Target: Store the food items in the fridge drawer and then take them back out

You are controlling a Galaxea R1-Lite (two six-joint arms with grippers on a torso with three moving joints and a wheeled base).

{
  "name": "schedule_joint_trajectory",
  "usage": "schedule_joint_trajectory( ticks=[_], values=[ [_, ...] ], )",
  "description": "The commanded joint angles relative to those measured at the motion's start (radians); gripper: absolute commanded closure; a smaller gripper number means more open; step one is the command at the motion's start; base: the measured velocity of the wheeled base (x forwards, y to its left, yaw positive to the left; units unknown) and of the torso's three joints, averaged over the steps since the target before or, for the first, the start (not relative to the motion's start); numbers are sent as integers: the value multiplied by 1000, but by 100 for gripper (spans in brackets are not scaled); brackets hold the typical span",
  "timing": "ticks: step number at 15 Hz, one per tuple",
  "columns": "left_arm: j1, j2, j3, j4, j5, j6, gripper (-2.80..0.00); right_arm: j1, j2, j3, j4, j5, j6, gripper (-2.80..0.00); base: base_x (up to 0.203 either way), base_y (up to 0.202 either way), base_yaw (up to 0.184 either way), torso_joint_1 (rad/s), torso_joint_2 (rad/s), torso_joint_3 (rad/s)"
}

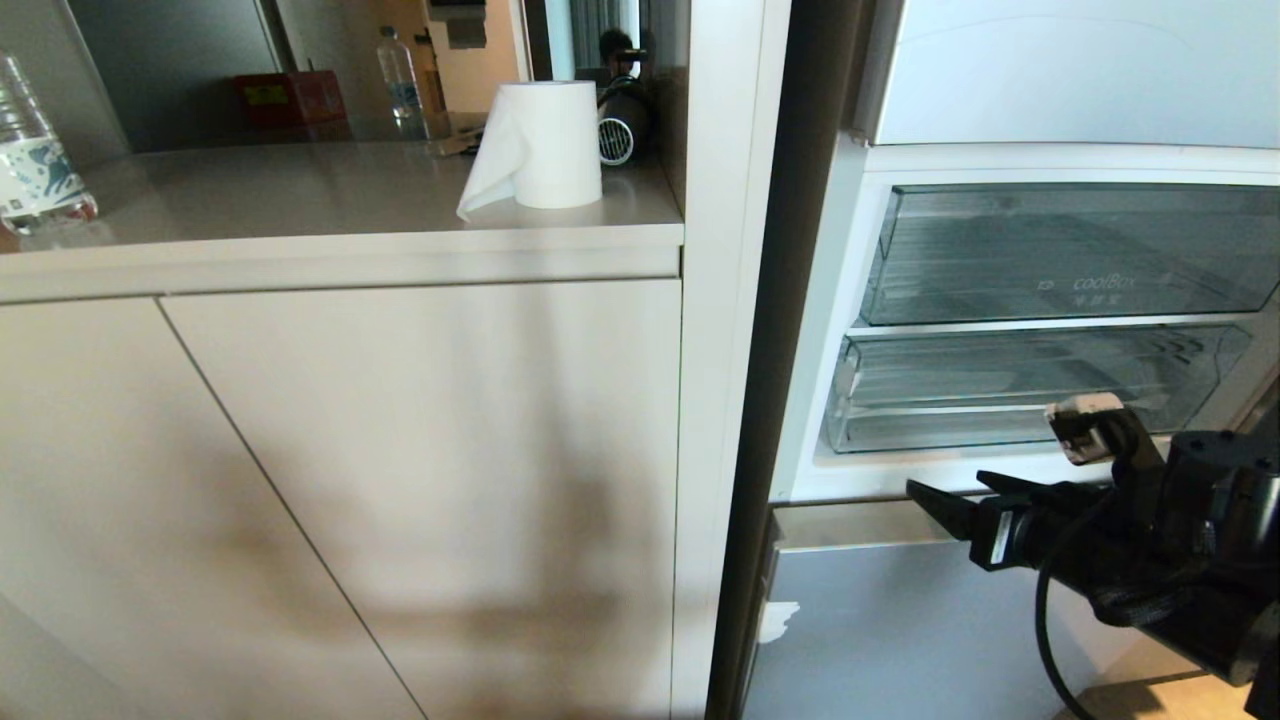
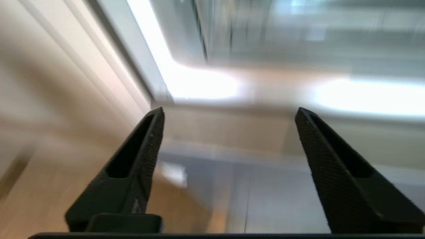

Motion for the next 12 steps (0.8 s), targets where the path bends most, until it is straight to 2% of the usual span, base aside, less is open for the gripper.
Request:
schedule_joint_trajectory(
  ticks=[1,5,8,12],
  values=[
    [0,0,0,0,0,0,0,37,67,-9,-83,-19,-4,-280,0,0,0,0,0,0],
    [0,0,0,0,0,0,0,104,147,-93,-188,-136,-51,-280,0,0,0,0,0,0],
    [0,0,0,0,0,0,0,124,195,-184,-204,-229,-67,-280,0,0,0,0,0,0],
    [0,0,0,0,0,0,0,123,223,-242,-204,-238,-72,-280,0,0,0,0,0,0]
  ],
)
